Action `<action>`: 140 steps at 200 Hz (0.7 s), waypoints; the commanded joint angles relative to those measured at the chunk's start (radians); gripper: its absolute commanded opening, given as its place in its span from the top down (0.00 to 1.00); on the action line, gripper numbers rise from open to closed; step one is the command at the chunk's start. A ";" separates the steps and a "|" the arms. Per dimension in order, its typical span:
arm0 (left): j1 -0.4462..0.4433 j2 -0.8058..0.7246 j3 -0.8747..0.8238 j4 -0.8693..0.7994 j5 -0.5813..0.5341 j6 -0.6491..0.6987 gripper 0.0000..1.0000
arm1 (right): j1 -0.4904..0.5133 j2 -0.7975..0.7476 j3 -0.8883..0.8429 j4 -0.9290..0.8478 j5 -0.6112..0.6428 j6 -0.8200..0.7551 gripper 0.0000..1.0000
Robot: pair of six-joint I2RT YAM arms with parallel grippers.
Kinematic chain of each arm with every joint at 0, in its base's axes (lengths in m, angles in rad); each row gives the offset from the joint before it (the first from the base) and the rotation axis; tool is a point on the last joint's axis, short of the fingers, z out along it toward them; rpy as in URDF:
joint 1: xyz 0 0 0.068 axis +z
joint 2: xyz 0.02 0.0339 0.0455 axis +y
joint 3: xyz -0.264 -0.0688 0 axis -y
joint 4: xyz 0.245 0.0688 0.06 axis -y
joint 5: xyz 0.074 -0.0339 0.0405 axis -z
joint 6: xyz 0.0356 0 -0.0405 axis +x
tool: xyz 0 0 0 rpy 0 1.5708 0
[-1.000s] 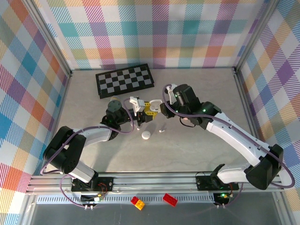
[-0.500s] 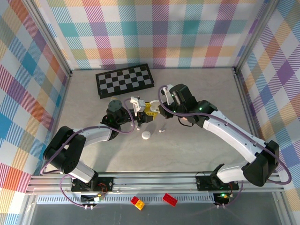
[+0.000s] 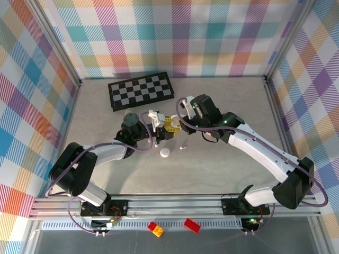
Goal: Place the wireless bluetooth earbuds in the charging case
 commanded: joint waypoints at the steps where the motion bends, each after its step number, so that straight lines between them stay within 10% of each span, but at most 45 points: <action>1: -0.014 0.006 0.038 0.046 0.023 -0.004 0.70 | 0.009 -0.001 0.024 -0.030 -0.020 -0.040 0.78; 140: -0.014 0.041 0.043 0.137 0.039 -0.073 0.70 | 0.028 -0.021 0.049 -0.029 -0.079 -0.102 0.65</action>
